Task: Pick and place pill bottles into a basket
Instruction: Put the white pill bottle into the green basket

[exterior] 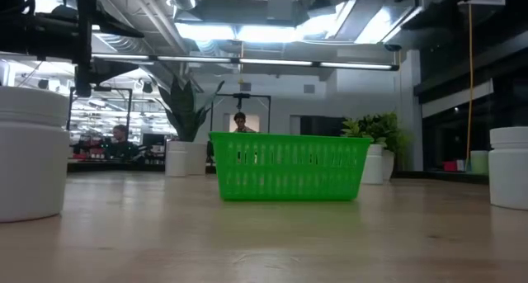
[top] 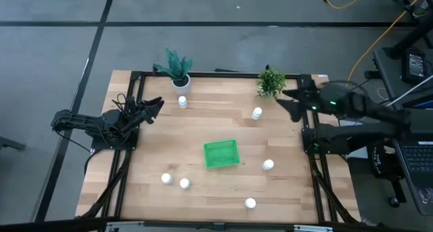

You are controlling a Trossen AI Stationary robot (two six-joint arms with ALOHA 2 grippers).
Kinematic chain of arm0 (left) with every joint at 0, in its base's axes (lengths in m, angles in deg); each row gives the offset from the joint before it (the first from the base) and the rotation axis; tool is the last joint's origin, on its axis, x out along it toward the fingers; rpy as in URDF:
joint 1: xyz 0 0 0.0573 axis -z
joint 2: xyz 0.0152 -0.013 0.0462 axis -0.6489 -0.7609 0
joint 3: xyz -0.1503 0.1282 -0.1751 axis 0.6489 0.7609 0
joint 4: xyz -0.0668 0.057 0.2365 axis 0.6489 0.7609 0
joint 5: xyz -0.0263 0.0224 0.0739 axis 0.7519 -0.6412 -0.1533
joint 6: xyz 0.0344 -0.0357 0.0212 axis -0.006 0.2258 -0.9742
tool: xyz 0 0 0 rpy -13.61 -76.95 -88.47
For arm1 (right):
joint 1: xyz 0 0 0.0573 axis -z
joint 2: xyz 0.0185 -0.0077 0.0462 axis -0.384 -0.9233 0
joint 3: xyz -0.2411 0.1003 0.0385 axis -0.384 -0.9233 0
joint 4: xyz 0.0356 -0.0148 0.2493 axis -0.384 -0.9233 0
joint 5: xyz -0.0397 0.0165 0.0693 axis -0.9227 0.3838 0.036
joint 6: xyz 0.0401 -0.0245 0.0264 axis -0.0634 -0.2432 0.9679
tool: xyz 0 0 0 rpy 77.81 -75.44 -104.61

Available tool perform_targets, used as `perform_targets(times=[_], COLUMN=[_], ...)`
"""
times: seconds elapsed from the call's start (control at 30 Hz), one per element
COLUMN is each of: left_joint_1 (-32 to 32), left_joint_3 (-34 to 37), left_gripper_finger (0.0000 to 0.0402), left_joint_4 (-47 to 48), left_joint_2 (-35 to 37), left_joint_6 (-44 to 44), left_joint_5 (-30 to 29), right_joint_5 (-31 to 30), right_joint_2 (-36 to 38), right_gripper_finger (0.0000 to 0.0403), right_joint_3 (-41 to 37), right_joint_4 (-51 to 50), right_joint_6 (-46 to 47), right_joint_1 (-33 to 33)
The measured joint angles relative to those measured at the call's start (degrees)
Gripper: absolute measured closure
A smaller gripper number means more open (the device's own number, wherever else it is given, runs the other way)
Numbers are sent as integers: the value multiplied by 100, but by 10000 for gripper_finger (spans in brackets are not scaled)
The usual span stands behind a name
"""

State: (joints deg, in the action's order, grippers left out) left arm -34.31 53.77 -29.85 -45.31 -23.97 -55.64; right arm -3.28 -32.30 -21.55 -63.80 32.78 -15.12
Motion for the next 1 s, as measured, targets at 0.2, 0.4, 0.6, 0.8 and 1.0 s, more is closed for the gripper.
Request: perform_targets(times=[0.2,0.4,0.6,0.8,1.0], left_joint_1=[0,0,0,0,0], left_joint_3=[0,0,0,0,0], left_gripper_finger=[107,107,107,107,107], left_joint_4=[107,238,244,267,287], left_joint_2=[0,0,0,0,0], left_joint_6=[-44,-59,-17,-98,-120], left_joint_5=[309,756,1159,1263,1301], right_joint_5=[383,1450,1479,1272,1209], right_joint_2=[-2311,-4194,-5075,-5275,-5267], right_gripper_finger=[7,17,18,18,18], right_joint_3=[1479,2108,2579,2558,2224], right_joint_4=[-1772,-1844,-2268,-2612,-2505], right_joint_6=[-264,-417,-499,-350,-399], right_joint_1=[329,436,439,474,680])
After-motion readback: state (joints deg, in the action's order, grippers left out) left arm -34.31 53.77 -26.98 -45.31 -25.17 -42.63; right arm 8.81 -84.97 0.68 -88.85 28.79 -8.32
